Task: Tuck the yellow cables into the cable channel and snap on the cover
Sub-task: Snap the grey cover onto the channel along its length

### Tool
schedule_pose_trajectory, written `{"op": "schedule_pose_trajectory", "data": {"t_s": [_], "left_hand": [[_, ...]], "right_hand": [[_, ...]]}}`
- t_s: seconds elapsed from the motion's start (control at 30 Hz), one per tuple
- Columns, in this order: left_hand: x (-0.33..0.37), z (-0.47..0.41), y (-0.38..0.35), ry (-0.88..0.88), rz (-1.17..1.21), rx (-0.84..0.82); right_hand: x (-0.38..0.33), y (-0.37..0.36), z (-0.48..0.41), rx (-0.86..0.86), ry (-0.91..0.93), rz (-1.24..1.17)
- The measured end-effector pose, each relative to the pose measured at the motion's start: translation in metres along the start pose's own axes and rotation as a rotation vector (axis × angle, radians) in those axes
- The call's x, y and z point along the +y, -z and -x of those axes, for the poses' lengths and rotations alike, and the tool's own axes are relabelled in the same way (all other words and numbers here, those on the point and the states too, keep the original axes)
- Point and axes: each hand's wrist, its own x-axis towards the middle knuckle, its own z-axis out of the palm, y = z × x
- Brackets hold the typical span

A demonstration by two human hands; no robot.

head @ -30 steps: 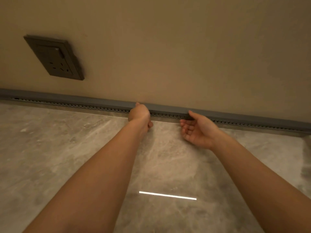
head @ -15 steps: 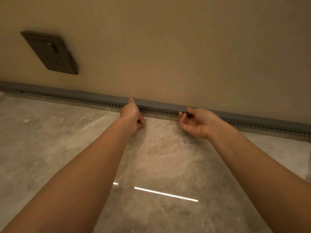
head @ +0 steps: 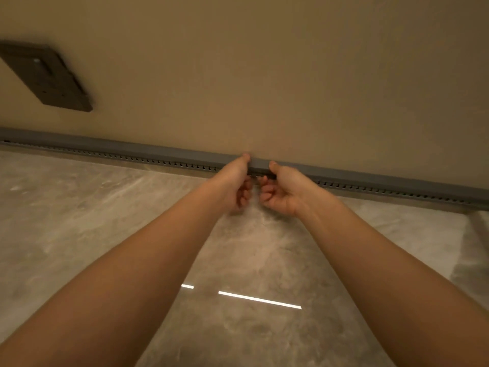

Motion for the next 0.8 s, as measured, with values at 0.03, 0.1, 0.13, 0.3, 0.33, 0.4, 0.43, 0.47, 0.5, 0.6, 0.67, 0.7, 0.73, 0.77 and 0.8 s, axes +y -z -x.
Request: {"op": "schedule_pose_trajectory", "data": {"t_s": [0.03,0.1,0.13,0.3,0.33,0.4,0.43,0.47,0.5,0.6,0.67,0.7,0.73,0.77,0.8], "left_hand": [[0.002,0.0,-0.013,0.0,-0.005,-0.013],[0.004,-0.003,-0.028,-0.019,0.029,0.002],[0.004,-0.004,-0.03,-0.025,0.039,0.009],[0.007,-0.007,-0.02,0.029,-0.054,-0.036],[0.007,-0.007,-0.019,0.025,-0.055,-0.04],[0.007,-0.007,-0.02,0.017,-0.051,-0.048],[0.007,-0.007,-0.02,0.014,-0.054,-0.056],[0.006,-0.007,-0.02,0.011,-0.06,-0.064],[0.005,-0.007,-0.021,0.002,-0.072,-0.074],[0.003,-0.006,-0.023,-0.027,-0.06,-0.076],[0.003,-0.005,-0.024,-0.032,-0.033,-0.079],[0.002,-0.005,-0.024,-0.034,-0.031,-0.083],[0.003,-0.005,-0.024,-0.036,-0.036,-0.081],[0.003,-0.005,-0.024,-0.039,-0.046,-0.068],[0.003,-0.005,-0.024,-0.04,-0.053,-0.044]], "right_hand": [[0.0,0.0,0.0,0.004,0.014,0.007],[0.001,-0.001,0.0,0.016,0.039,0.022],[0.001,-0.001,0.0,0.017,0.048,0.03],[0.002,0.0,-0.001,0.035,0.058,0.038],[0.002,0.0,0.0,0.041,0.061,0.041],[0.002,0.001,0.0,0.047,0.057,0.056],[0.002,0.001,0.0,0.047,0.057,0.058],[0.003,0.002,0.0,0.046,0.058,0.055],[0.004,0.003,0.002,0.048,0.059,0.056],[0.005,0.006,0.003,0.038,0.044,0.09],[0.006,0.009,0.005,0.033,0.047,0.091],[0.006,0.012,0.006,0.039,0.053,0.091],[0.005,0.015,0.007,0.052,0.063,0.093],[0.005,0.018,0.008,0.076,0.073,0.093],[0.005,0.022,0.01,0.103,0.081,0.09]]}}
